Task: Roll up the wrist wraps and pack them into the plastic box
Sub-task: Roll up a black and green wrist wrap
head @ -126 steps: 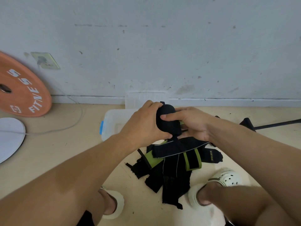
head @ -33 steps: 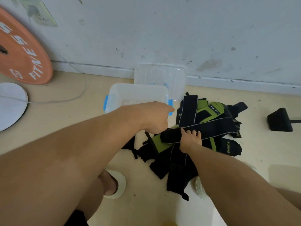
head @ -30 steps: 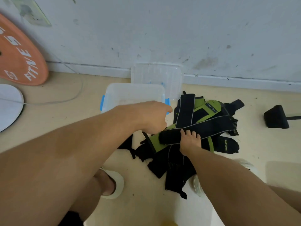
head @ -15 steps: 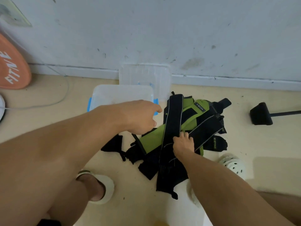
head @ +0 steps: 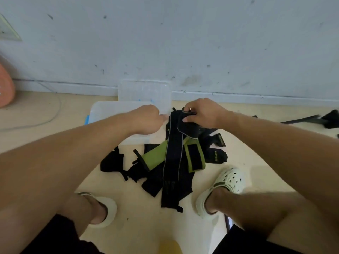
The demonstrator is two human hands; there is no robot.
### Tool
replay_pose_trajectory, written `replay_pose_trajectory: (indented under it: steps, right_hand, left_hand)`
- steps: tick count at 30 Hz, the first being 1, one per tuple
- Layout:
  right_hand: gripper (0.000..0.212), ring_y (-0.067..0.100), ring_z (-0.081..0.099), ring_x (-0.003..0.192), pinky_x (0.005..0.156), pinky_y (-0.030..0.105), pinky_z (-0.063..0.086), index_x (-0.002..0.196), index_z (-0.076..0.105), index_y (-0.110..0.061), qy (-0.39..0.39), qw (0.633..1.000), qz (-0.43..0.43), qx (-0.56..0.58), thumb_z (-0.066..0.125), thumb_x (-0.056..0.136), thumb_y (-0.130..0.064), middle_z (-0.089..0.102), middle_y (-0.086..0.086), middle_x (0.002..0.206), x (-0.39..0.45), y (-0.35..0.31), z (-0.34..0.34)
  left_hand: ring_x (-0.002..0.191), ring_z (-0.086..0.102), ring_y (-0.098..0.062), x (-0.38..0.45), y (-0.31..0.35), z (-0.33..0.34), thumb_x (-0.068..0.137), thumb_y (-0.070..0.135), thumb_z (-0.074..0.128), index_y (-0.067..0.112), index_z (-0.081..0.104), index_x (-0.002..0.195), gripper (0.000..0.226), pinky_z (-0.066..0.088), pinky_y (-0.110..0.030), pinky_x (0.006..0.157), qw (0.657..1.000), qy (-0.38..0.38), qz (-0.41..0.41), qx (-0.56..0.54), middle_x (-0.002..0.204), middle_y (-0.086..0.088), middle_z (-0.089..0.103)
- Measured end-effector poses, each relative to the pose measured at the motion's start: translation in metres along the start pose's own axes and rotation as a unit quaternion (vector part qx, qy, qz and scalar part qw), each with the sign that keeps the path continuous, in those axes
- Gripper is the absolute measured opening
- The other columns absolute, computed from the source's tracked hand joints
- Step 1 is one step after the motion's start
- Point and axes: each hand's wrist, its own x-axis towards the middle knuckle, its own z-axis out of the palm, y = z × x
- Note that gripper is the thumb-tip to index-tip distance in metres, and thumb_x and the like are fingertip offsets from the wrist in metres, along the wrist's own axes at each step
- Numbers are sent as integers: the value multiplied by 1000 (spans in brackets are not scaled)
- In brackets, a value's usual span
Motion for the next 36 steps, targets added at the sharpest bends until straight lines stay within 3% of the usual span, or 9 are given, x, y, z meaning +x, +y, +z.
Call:
replay_pose_trajectory:
  steps: [3,6,10,13,15,19,24,31,36]
  right_hand:
    - [8,5,52,59,68,27,39,93,73,-34,40,999,-17,19,67,98,-36,57,-19,53,-43,-28,-25]
    - [19,3,51,52,61,21,38,106,75,-41,67,992,-37,96,61,102,-28,59,-15,52,-75,-51,-29]
    - [51,6,63,72,79,29,53,147,51,-41,-45,971,-25,235,65,101,-25,77,4,96,-87,-70,-27]
    - [65,10,71,102,99,31,55,155,39,-40,-106,963,-23,247,67,100,-21,69,-8,131,-84,-75,-26]
    - [51,3,70,101,97,24,51,146,56,-34,-61,973,-4,221,70,98,-23,72,-11,126,-83,-73,-32]
    - [7,2,68,67,59,17,46,96,78,-31,95,970,61,217,73,93,-34,77,-6,89,-79,-58,-48]
    - [41,4,63,73,60,20,38,123,61,-31,110,953,100,263,77,88,-47,69,-10,105,-74,-49,-58]
    - [7,-3,51,47,50,9,35,93,72,-28,128,959,40,250,71,96,-34,63,-8,79,-67,-50,-53]
    - [12,20,62,67,73,33,54,96,76,-27,108,951,42,286,67,99,-34,72,7,85,-67,-52,-51]
  left_hand:
    - [114,69,-31,-12,11,4,104,63,38,8,46,147,71,57,-47,98,960,-78,-24,-267,132,-18,66]
    - [110,72,-32,-17,19,4,100,65,46,13,63,119,58,59,-49,96,927,-83,8,-364,123,-19,71]
    - [105,75,-28,-10,16,6,103,48,57,16,73,117,39,61,-46,91,923,4,41,-383,109,-9,78]
    - [110,72,-28,-1,6,5,106,32,54,17,76,109,26,55,-50,102,930,78,47,-357,110,-6,78]
    - [110,71,-27,4,2,3,105,33,55,19,77,106,26,52,-51,107,931,96,55,-347,110,-5,78]
    - [107,74,-21,5,2,2,107,22,56,19,75,118,22,56,-40,101,926,82,102,-353,112,-2,78]
    - [106,75,-15,3,3,6,106,11,56,24,72,124,27,56,-28,89,925,46,150,-346,113,2,79]
    - [103,72,-16,1,3,7,107,32,55,24,74,119,23,52,-40,99,930,46,157,-330,106,7,77]
    - [104,73,-16,1,2,6,106,32,57,29,73,121,22,52,-46,107,925,68,167,-335,104,7,78]
